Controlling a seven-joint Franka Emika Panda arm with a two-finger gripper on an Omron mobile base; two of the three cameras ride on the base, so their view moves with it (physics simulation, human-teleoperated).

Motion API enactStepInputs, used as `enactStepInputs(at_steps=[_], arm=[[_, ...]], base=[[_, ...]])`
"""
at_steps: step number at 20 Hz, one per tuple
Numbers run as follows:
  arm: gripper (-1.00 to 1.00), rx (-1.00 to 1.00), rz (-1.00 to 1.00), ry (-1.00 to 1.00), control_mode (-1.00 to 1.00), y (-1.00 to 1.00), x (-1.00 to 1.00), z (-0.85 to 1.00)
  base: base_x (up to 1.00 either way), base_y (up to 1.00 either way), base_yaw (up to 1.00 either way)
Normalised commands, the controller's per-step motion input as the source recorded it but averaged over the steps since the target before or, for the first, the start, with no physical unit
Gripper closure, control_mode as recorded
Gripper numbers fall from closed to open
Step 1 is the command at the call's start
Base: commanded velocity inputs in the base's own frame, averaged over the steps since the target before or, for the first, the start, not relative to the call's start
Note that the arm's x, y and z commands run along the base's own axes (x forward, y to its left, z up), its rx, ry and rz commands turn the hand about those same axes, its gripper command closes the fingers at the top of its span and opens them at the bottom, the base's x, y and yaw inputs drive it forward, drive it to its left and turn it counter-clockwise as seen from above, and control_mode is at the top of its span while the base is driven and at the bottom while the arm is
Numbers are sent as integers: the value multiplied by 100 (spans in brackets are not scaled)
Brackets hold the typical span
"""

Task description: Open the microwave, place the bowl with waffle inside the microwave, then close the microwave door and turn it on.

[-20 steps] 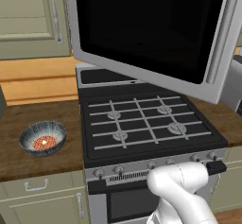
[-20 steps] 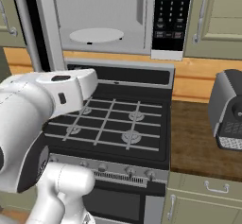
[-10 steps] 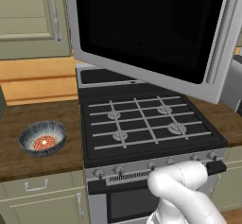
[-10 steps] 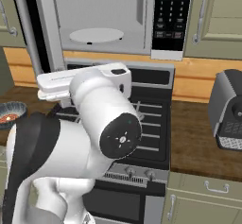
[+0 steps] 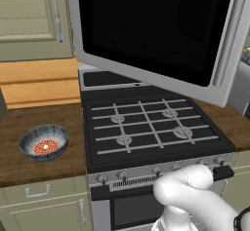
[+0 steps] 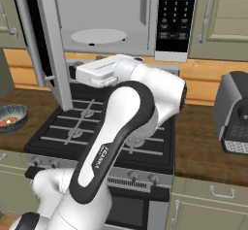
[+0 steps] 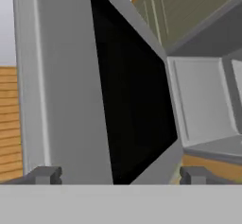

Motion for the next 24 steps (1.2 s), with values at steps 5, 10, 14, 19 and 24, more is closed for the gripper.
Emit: enactStepInputs(at_steps=[5, 10, 14, 19, 24], arm=[[-100, 0, 29, -3, -100, 53, 26, -12], [-100, 0, 16, -1, -100, 60, 1, -3], [-100, -1, 15, 0, -100, 65, -30, -2], [-100, -2, 10, 0, -100, 84, -58, 0], [-100, -4, 0, 0, -100, 90, -69, -2]], base=[[0, 0, 0], [0, 0, 0], [0, 0, 0], [0, 0, 0], [0, 0, 0]])
